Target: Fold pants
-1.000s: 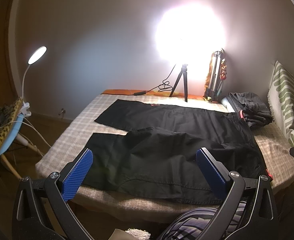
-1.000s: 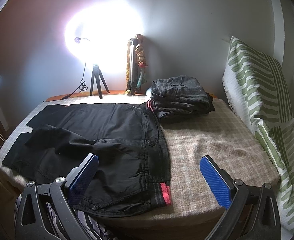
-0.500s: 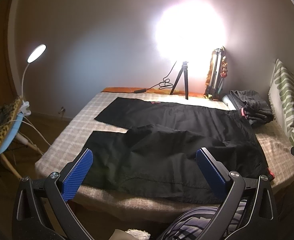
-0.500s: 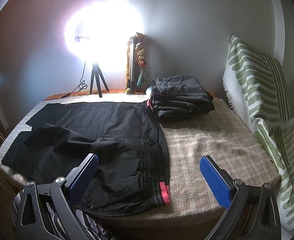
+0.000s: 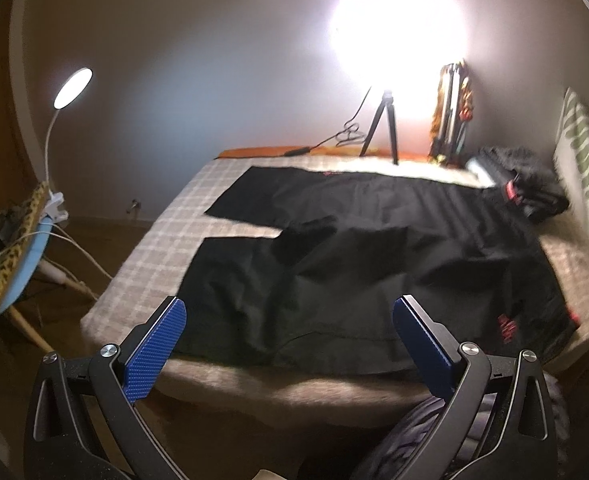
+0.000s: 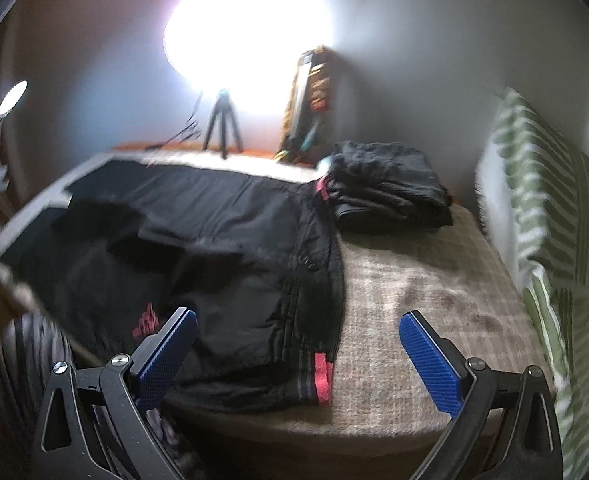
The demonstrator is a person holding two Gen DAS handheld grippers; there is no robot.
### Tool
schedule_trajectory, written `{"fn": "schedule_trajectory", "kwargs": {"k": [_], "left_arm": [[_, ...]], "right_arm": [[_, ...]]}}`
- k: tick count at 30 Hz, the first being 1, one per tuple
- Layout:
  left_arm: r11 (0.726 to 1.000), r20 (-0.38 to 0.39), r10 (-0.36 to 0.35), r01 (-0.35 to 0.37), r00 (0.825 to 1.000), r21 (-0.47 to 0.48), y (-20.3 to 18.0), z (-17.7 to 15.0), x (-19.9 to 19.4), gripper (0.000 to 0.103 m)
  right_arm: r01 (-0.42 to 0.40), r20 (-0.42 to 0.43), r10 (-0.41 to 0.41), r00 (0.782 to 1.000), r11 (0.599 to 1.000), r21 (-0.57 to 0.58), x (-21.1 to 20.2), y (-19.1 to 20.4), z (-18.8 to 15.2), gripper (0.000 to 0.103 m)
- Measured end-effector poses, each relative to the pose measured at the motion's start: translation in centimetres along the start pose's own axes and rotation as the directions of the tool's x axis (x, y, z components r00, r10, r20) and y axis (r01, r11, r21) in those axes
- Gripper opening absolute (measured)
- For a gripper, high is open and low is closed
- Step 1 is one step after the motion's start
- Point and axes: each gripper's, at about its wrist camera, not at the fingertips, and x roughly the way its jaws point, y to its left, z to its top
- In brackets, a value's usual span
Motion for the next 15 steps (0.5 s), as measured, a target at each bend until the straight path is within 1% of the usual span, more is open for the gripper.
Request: {"fn": "schedule_trajectory", "kwargs": {"k": [2,4,5,6,8,10,12,15], "left_arm": [[1.0,-0.024,0.014,-0.014,1.0,0.016,0.6,-0.5,0.9,0.097],[1.0,-0.055,0.015,-0.014,0.998,0.016,1.4,-1.0,2.0,0.093],[1.0,-0.074,0.011,-0.01,0.997,0.01,1.8,-1.3,2.6,0.091],[1.0,-0.087,0.008,-0.007,0.996,0.007,2.1,-1.6,2.9,0.091],[1.0,-0.121,0.004,-0.003,0.993,0.005,2.6,-2.2,3.8,0.084],[1.0,-0.151,0.003,-0.002,0.989,0.007,3.0,-2.7,4.7,0.08],[1.0,-0.173,0.0,0.0,0.985,0.0,3.4,-3.2,5.4,0.076],[1.0,-0.197,-0.002,-0.002,0.98,-0.016,4.0,-3.7,6.3,0.075]], "right_arm": [[-0.034,-0.038,0.031,0.999,0.996,-0.077,0.9,0.3,-0.9,0.099],[-0.053,-0.081,0.041,0.996,0.988,-0.147,2.0,0.7,-1.9,0.093],[-0.067,-0.104,0.049,0.993,0.983,-0.172,2.5,0.8,-2.4,0.092],[-0.086,-0.13,0.062,0.99,0.978,-0.188,3.1,0.8,-2.9,0.089],[-0.143,-0.181,0.106,0.978,0.969,-0.2,4.1,0.9,-3.7,0.084],[-0.196,-0.225,0.149,0.963,0.959,-0.205,5.0,1.1,-4.4,0.08],[-0.225,-0.252,0.164,0.954,0.946,-0.234,5.6,1.5,-4.9,0.079],[-0.255,-0.278,0.175,0.945,0.923,-0.288,6.2,2.2,-5.5,0.079]]}}
